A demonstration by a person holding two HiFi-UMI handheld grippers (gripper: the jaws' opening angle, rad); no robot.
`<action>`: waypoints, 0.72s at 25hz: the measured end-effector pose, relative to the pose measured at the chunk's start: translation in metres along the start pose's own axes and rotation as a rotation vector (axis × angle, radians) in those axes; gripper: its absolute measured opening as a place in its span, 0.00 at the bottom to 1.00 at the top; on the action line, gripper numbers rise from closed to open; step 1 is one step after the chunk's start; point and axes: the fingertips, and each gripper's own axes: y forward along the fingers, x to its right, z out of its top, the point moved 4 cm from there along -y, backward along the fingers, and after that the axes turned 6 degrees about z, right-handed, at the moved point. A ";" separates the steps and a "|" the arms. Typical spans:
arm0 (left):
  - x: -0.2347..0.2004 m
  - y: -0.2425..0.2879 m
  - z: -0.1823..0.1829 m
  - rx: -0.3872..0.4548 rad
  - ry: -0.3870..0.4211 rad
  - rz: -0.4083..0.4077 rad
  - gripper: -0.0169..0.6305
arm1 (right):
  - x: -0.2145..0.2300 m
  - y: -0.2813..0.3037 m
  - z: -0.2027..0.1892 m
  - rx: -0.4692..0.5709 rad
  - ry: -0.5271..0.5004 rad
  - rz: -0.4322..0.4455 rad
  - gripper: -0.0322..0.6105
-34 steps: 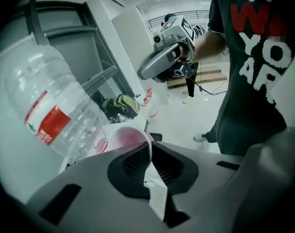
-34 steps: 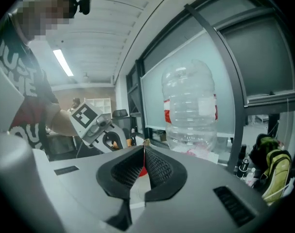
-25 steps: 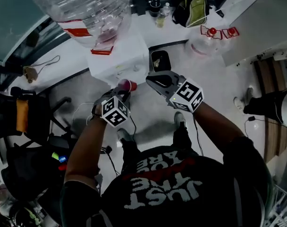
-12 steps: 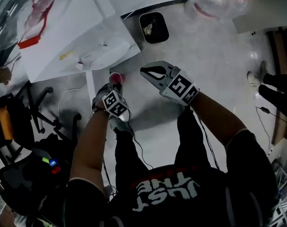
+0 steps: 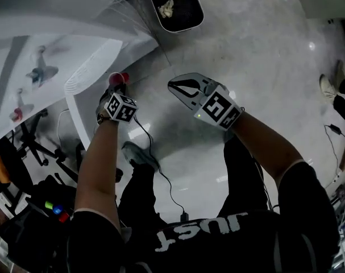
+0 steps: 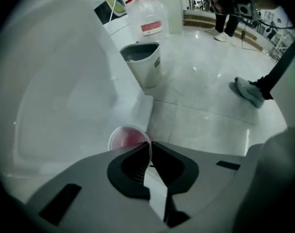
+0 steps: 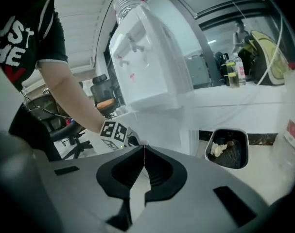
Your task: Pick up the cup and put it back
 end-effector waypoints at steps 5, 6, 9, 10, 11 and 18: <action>-0.027 0.071 0.018 -0.042 0.007 0.072 0.06 | 0.043 -0.001 -0.046 0.007 0.005 -0.048 0.11; -0.033 0.082 0.020 -0.048 0.012 0.081 0.06 | 0.047 -0.001 -0.052 0.008 0.008 -0.056 0.11; -0.046 0.100 0.028 -0.050 0.046 0.101 0.06 | 0.046 -0.003 -0.060 0.015 0.015 -0.069 0.11; -0.049 0.104 0.030 -0.052 0.058 0.106 0.06 | 0.044 -0.004 -0.062 0.015 0.019 -0.070 0.11; -0.053 0.107 0.031 -0.055 0.067 0.109 0.06 | 0.043 -0.005 -0.064 0.014 0.024 -0.070 0.10; -0.062 0.140 0.035 -0.065 0.134 0.117 0.06 | 0.053 0.004 -0.077 0.033 0.051 -0.056 0.11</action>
